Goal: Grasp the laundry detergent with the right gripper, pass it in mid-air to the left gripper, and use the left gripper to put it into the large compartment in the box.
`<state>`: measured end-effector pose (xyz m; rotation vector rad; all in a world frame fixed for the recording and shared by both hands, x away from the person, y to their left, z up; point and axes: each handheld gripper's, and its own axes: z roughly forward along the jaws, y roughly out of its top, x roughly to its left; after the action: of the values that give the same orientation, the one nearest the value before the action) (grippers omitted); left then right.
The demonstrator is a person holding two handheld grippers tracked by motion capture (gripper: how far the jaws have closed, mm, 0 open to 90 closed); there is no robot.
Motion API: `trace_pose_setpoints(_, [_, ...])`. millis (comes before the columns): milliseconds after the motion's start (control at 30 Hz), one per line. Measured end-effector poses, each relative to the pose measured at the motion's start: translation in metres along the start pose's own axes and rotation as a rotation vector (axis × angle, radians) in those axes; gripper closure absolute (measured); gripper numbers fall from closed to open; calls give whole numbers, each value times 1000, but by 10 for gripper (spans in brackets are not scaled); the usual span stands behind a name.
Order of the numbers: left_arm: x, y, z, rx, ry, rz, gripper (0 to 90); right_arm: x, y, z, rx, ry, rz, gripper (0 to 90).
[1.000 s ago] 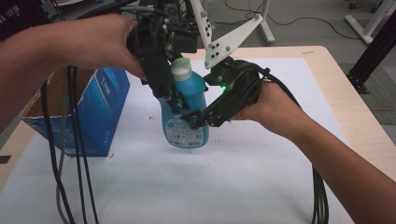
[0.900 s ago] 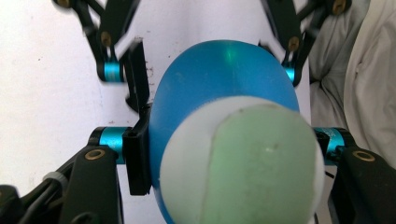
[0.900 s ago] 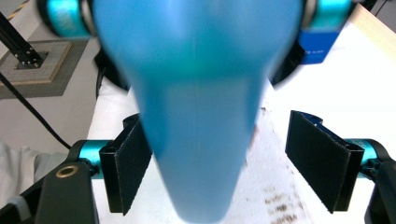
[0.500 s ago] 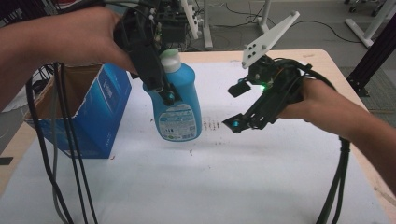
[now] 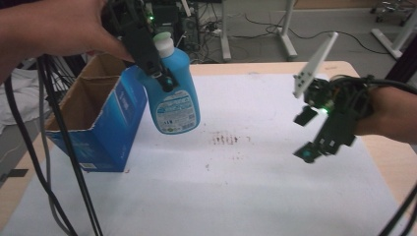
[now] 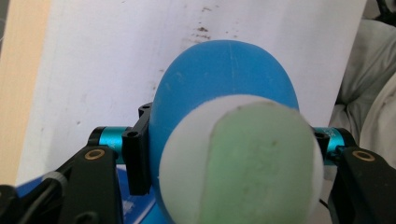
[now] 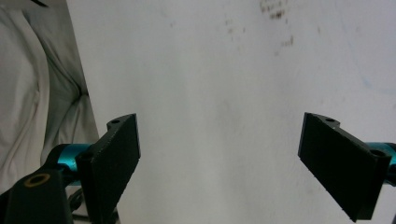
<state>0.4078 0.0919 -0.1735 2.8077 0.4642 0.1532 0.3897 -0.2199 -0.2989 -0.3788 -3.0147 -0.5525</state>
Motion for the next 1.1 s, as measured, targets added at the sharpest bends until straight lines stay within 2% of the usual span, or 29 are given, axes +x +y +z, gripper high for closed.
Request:
trace_pose_setpoints(33, [2,-3,-4,1,9,-18,379,0,-3,0,18,-10,10,58])
trace_pose_setpoints(67, [4,-5,-7,0,17,-33,379,-2,-7,2,52,-6,41,5])
trace_pose_setpoints(100, [5,-7,-10,1,26,-49,379,-4,-11,2,67,-4,71,6])
trace_pose_setpoints(133, [5,-7,-10,1,26,-49,379,-4,-11,2,67,-4,71,6])
trace_pose_setpoints(167, [8,-12,-16,-2,45,-83,379,-5,-15,2,83,-5,81,5])
trace_pose_setpoints(233, [12,-18,-23,-9,57,-118,379,-5,-24,1,77,-37,92,6])
trace_pose_setpoints(300, [15,-24,-31,-14,70,-149,379,-3,-28,-1,67,-22,91,6])
trace_pose_setpoints(400, [19,-33,-45,-23,93,-197,379,-2,-33,-4,49,-47,85,7])
trace_pose_setpoints(533, [26,-49,-65,-45,124,-285,378,-7,-41,-4,56,-83,146,9])
trace_pose_setpoints(600, [26,-59,-75,-71,139,-314,379,-8,-45,-4,58,-96,143,9])
trace_pose_setpoints(800, [30,-90,-106,-183,154,-343,379,-10,-48,-4,55,-130,143,9])
trace_pose_setpoints(867, [30,-99,-114,-206,157,-354,379,-10,-47,-3,50,-139,148,9])
trace_pose_setpoints(967, [31,-112,-118,-204,162,-370,379,-10,-45,-1,53,-146,144,9])
trace_pose_setpoints(1100, [35,-126,-117,-169,164,-386,380,-10,-42,2,52,-151,143,9])
